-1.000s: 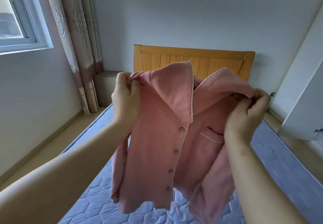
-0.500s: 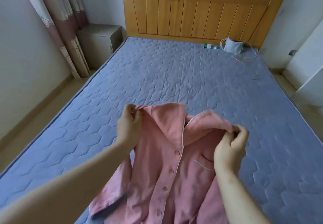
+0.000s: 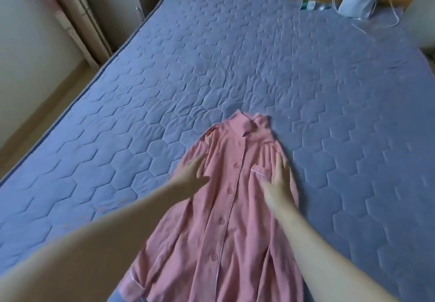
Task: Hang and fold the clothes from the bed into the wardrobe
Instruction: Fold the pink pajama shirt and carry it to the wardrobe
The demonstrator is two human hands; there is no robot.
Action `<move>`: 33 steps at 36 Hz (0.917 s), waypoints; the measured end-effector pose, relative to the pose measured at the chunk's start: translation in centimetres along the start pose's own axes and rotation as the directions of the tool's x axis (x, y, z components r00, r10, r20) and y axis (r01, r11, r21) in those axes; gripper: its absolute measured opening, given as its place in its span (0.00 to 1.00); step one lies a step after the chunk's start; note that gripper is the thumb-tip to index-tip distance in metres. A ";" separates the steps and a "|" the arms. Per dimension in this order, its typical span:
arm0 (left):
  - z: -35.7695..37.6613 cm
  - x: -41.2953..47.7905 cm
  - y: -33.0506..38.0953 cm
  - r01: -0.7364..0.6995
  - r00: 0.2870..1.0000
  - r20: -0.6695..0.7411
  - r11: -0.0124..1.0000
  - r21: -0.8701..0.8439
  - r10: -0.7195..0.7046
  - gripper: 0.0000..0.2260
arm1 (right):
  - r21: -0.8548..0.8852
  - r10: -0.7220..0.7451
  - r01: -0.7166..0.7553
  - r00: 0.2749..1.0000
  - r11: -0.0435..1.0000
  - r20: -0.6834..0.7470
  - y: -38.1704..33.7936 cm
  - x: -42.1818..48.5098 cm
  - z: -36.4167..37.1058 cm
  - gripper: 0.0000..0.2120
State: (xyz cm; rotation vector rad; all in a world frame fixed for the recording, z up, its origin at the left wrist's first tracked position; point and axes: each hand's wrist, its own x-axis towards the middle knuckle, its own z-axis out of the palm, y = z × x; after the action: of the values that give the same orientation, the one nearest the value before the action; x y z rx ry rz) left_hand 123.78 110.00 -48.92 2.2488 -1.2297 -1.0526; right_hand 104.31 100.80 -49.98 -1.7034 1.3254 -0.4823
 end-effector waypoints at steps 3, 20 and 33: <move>3.6 -2.1 -3.4 0.056 0.989 0.133 0.995 0.088 -0.068 0.29 | -0.025 0.187 -0.185 0.971 0.982 0.152 3.7 -3.7 2.4 0.33; 17.1 -7.1 -10.9 0.046 0.930 0.345 0.971 0.236 -0.128 0.20 | 0.266 0.743 -0.697 0.593 0.666 -0.309 16.9 -15.6 6.9 0.38; 19.7 -4.9 -8.4 0.233 0.905 0.240 0.882 0.409 -0.351 0.14 | 0.296 0.720 -0.659 0.596 0.691 -0.354 20.5 -11.4 0.5 0.11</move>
State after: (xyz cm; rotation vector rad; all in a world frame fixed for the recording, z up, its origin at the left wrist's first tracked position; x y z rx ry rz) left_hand 111.91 119.28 -64.83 2.7088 -1.3270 -1.4342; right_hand 89.11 110.92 -64.78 -0.8390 2.1081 -0.4877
